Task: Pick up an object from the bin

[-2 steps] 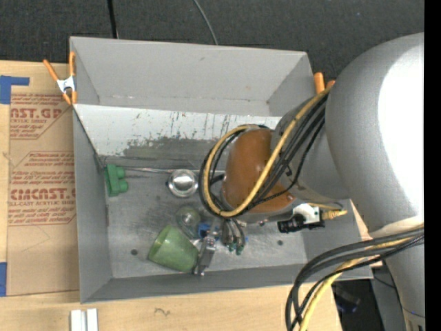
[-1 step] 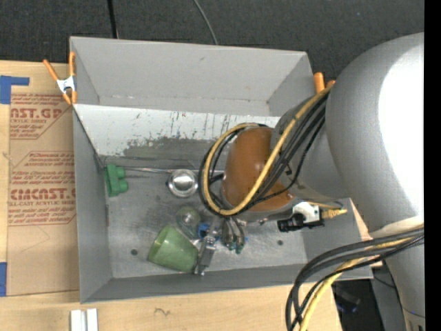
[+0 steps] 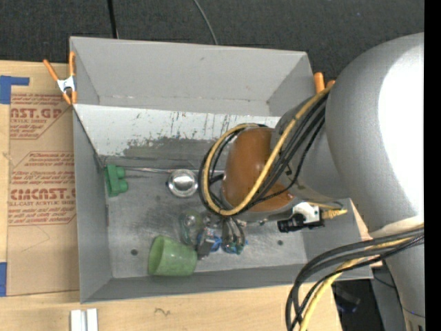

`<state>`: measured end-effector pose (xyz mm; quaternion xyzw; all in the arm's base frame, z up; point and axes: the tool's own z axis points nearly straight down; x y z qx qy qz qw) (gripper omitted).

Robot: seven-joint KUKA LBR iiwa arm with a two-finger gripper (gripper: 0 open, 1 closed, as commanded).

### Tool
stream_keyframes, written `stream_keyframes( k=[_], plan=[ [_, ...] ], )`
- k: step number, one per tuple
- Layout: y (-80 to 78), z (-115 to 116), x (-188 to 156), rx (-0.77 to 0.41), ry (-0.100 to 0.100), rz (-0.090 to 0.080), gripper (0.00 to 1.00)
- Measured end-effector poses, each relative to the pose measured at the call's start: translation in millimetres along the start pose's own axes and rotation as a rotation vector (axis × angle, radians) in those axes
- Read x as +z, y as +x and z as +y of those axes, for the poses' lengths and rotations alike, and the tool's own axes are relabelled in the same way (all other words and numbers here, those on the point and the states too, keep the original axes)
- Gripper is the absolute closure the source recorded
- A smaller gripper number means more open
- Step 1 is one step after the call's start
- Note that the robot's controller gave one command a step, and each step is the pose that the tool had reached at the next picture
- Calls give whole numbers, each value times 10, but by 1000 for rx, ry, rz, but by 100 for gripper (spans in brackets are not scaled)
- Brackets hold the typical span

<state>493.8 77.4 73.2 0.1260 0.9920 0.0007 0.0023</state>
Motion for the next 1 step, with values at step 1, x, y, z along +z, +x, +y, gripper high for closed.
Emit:
stream_keyframes(
  k=[1],
  plan=[
    [-22,14,-865,-1,-2,-3,100]
  ],
)
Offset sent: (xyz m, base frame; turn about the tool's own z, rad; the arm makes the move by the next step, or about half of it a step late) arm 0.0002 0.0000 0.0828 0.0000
